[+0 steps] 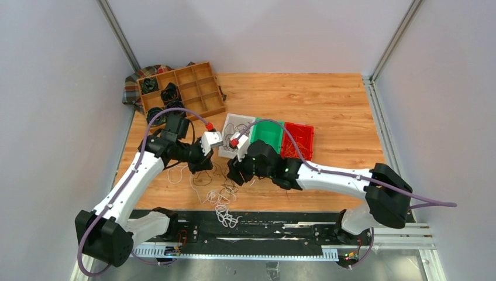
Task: Untangle the cables
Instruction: Adjust the cable at the center of the board, then untie the cable.
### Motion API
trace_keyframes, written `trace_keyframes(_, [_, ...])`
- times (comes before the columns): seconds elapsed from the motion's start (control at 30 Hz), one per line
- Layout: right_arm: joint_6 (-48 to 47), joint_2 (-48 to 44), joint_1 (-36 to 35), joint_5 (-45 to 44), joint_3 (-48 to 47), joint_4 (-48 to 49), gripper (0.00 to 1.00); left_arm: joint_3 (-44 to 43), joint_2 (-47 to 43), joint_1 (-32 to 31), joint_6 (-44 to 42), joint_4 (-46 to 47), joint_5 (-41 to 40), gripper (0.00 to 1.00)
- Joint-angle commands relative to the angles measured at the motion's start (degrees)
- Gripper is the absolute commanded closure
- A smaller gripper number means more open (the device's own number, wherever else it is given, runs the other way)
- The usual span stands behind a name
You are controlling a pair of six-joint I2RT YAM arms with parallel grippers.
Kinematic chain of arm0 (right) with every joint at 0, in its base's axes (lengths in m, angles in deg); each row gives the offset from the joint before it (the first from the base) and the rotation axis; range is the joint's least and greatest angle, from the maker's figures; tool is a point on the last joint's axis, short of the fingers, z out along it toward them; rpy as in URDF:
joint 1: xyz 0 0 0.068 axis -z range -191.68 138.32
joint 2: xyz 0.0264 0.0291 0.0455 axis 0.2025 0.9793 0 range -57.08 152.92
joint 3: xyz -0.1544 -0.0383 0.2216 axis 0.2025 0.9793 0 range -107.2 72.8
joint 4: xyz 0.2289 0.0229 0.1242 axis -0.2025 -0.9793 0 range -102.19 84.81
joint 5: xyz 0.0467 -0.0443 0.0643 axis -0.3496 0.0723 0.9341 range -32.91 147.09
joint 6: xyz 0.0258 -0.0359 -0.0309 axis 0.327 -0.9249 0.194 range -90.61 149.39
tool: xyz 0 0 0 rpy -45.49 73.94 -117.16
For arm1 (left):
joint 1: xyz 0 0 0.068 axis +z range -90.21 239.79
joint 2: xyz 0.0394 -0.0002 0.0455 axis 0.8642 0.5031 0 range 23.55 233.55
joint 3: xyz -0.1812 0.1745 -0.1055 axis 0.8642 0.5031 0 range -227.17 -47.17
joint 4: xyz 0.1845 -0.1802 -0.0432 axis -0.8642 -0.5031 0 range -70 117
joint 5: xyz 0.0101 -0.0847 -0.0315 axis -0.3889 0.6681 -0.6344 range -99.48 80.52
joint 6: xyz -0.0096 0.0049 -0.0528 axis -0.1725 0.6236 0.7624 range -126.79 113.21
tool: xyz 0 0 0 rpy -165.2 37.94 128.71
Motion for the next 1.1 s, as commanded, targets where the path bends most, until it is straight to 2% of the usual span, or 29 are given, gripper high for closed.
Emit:
trace_keyframes(0.0, [-3.94,-5.24,-2.23,-1.69,2.62,-0.43,0.46,2.86,-0.81,0.36,2.01,7.4,-8.52,0.99])
trace_keyframes(0.13, [-11.91,-7.78,-8.79,4.64,3.99,-6.63,0.45,2.44,-1.87,0.36,1.61,8.43,-13.84,0.99])
trace_keyframes(0.23, [-14.45,-6.44,-12.82,7.68,3.32,-12.59,0.45,1.04,-2.14,0.36,1.28,8.03,-15.26,0.99])
trace_keyframes(0.33, [-16.68,-4.18,-14.95,11.37,3.24,-14.57,0.44,-0.87,-1.84,0.36,1.66,7.38,-15.9,0.99])
trace_keyframes(0.7, [-18.03,18.44,-15.94,11.71,-13.29,-26.84,0.42,-6.43,-1.49,0.46,0.9,4.43,-16.47,0.95])
trace_keyframes(0.77, [-17.67,20.82,-15.82,11.26,-15.93,-28.73,0.49,-7.03,-1.56,0.57,0.72,4.41,-16.9,0.95])
trace_keyframes(0.83, [-17.06,20.48,-15.32,10.86,-16.5,-28.93,0.62,-7.64,-1.4,0.98,0.44,4.06,-17.07,0.95])
trace_keyframes(0.9, [-16.02,18.2,-14.38,11.12,-14.72,-27.73,0.76,-8.28,-1.25,1.44,-0.01,3.82,-17.08,0.95])
trace_keyframes(1.03, [-14.17,10.77,-11.74,12.31,-10.29,-25.68,0.97,-9.34,-1.09,1.59,-0.33,3.88,-17.07,0.95])
trace_keyframes(1.07, [-13.93,8.81,-11.05,12.87,-9.36,-25.2,0.99,-9.61,-0.88,1.59,-0.29,3.86,-17.01,0.95])
